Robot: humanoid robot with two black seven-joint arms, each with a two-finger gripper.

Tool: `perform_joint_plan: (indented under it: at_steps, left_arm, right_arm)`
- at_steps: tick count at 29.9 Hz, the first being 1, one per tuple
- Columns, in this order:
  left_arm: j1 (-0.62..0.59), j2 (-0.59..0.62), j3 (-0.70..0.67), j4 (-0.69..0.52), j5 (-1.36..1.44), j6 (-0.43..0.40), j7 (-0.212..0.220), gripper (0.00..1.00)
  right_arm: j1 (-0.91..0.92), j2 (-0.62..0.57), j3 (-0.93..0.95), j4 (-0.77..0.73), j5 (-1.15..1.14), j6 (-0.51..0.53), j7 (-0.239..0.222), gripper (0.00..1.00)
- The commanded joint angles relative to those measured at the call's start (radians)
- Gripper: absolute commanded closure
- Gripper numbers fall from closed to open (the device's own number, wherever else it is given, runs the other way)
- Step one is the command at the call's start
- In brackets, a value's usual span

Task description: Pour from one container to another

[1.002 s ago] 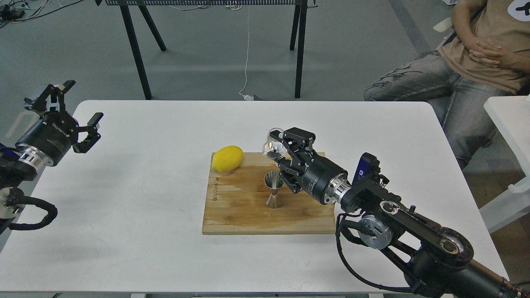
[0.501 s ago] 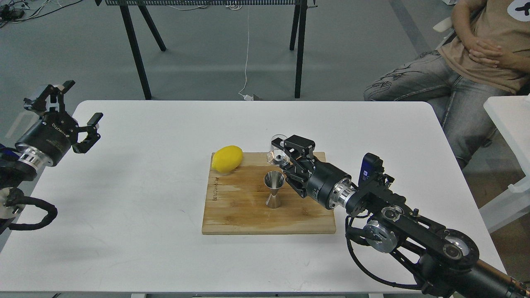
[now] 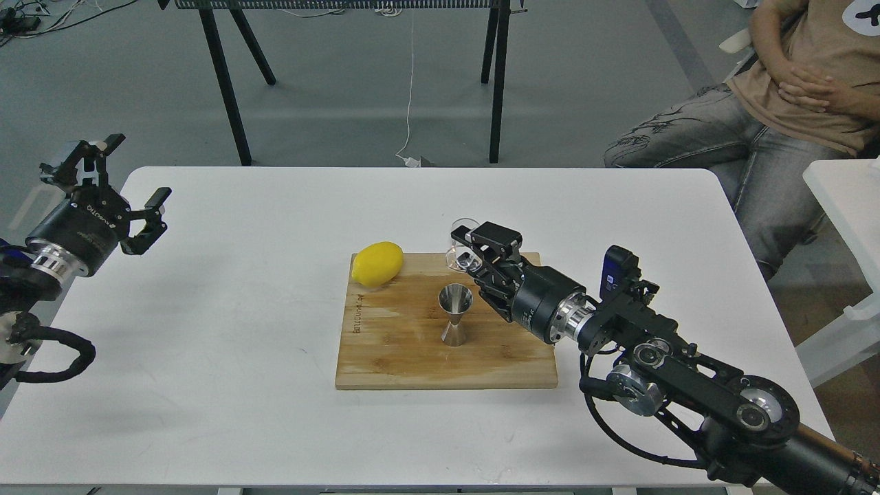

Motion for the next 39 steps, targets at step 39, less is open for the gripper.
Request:
perform_joint_plan:
  at_steps: [39]
  left_arm:
    - [0.004,0.000,-0.001,0.001,0.000,0.000,0.000,0.01]
  right_arm:
    - [0.059,-0.038,-0.106,-0.042,-0.080,0.011,0.025,0.57]
